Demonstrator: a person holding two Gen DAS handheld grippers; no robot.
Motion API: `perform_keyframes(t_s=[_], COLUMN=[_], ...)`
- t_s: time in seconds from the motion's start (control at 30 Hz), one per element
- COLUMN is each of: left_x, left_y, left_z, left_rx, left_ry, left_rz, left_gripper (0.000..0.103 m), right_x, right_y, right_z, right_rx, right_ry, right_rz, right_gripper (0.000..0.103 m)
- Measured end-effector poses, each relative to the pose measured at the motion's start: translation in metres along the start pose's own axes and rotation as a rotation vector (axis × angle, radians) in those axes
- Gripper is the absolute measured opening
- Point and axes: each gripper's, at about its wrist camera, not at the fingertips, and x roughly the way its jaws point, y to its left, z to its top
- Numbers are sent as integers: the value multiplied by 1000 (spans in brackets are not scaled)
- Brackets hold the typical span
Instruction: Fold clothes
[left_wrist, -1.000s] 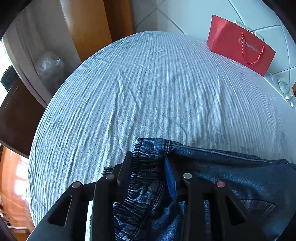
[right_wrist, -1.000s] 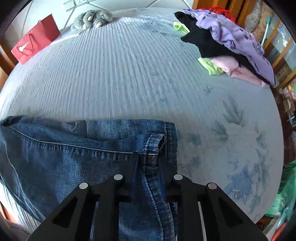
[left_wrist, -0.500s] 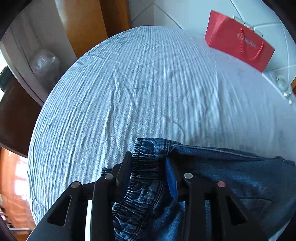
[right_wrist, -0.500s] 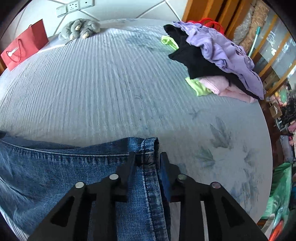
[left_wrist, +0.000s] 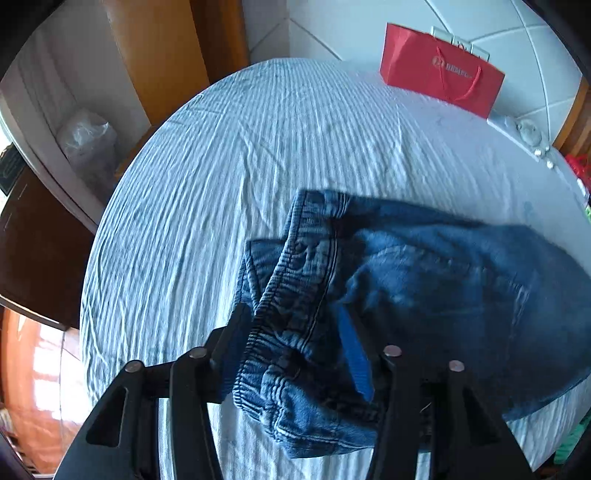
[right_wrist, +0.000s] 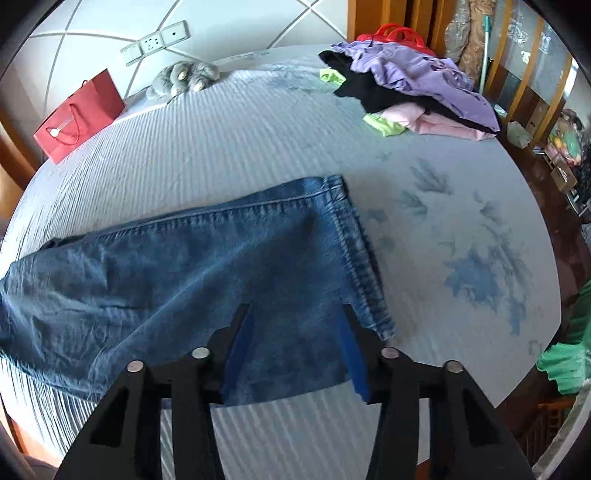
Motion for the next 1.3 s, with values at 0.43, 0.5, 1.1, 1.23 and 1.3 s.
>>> perform_keyframes(t_s=[0.43, 0.5, 1.1, 1.23, 1.3], left_x=[1, -9, 17, 18, 18], left_y=[23, 27, 4, 1, 2], left_z=[-16, -24, -32, -29, -29], left_rx=[-94, -144, -415, -383, -376], left_ry=[-7, -17, 26, 26, 29], left_rz=[-62, -95, -110, -111, -123], left_gripper=[73, 75, 75, 75, 75], right_x=[26, 28, -7, -2, 2], right_y=[-16, -7, -75, -86, -88], right_z=[-21, -20, -26, -33, -35], right_rx=[153, 135, 324, 350, 362], right_ry=[68, 60, -100, -91, -96], right_rz=[80, 128, 182, 173, 166], right_gripper=[31, 65, 97, 97, 97])
